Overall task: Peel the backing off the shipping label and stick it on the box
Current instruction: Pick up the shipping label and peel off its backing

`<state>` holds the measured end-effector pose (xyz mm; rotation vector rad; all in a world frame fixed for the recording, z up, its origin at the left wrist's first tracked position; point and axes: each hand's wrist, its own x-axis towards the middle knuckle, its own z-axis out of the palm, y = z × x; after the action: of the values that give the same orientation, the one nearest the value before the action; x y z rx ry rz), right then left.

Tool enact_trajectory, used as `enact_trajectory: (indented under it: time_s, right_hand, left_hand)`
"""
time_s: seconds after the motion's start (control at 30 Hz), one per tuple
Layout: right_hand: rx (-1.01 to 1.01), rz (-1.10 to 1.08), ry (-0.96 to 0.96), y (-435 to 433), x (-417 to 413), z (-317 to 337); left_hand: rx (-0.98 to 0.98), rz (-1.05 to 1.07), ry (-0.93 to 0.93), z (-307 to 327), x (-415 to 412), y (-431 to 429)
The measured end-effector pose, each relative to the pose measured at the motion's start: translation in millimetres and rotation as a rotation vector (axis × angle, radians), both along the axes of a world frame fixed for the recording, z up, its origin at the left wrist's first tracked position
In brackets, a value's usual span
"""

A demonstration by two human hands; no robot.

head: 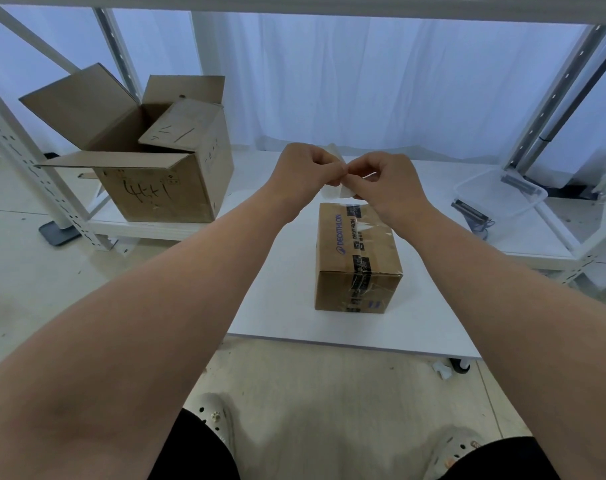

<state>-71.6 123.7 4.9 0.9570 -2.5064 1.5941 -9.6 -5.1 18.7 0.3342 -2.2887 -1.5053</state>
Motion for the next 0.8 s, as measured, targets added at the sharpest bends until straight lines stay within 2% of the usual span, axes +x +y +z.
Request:
enact_trajectory:
  time_s: [0.27, 0.8]
  right_hand:
    - [0.027, 0.031, 0.009, 2, 3, 2]
    - [-0.098, 0.071, -0.132, 7, 10, 9]
  left_hand:
    - [-0.052, -0.008, -0.013, -1, -1, 1]
    - [0.024, -0.094, 0.016, -4, 2, -10]
